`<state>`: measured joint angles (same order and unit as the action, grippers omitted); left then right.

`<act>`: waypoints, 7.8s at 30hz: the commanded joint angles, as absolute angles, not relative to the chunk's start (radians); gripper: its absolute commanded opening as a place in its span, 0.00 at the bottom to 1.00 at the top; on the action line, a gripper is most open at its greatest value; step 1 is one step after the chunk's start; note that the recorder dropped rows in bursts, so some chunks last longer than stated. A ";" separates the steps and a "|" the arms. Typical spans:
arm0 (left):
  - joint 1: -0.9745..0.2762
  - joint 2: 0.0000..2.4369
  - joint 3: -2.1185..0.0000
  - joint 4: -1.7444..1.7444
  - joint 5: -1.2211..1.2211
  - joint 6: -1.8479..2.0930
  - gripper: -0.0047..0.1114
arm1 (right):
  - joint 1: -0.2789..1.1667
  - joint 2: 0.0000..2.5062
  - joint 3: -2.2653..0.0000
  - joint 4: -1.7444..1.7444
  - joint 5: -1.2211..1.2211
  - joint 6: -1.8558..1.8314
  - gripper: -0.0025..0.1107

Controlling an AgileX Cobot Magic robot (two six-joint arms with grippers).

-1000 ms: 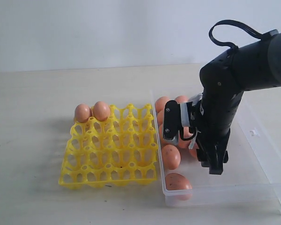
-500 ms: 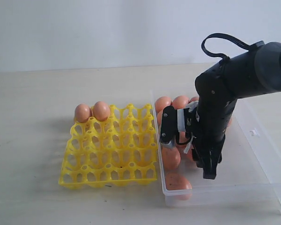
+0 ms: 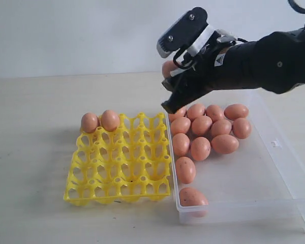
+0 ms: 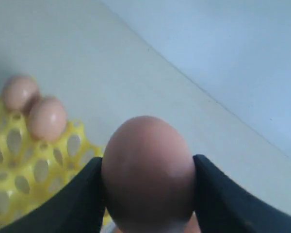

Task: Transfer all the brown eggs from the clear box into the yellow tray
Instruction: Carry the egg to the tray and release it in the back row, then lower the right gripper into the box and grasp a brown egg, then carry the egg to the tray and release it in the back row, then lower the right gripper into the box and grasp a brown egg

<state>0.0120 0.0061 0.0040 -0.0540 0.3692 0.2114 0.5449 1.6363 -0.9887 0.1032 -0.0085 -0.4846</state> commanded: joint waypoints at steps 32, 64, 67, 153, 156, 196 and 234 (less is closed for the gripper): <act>0.014 0.000 0.000 -0.062 0.360 0.207 0.04 | 0.556 2.200 -1.194 -0.455 -0.537 0.498 0.27; 0.014 0.000 0.000 -0.062 0.360 0.205 0.04 | 0.540 1.653 -1.194 -0.411 0.338 0.304 0.18; 0.014 0.000 0.000 -0.062 0.360 0.208 0.04 | 0.501 1.600 -1.194 -0.329 0.614 0.166 0.02; 0.014 0.000 0.000 -0.062 0.360 0.208 0.04 | 0.528 2.038 -1.068 -0.247 -0.556 0.159 0.02; 0.014 0.000 0.000 -0.062 0.360 0.208 0.04 | 0.528 2.084 -1.090 -0.247 -0.568 0.165 0.02; 0.014 0.000 0.000 -0.062 0.360 0.205 0.04 | 0.524 1.694 -1.116 -0.242 -0.064 0.209 0.44; 0.014 0.000 0.000 -0.062 0.360 0.205 0.04 | 0.405 1.911 -1.125 0.133 0.487 0.233 0.52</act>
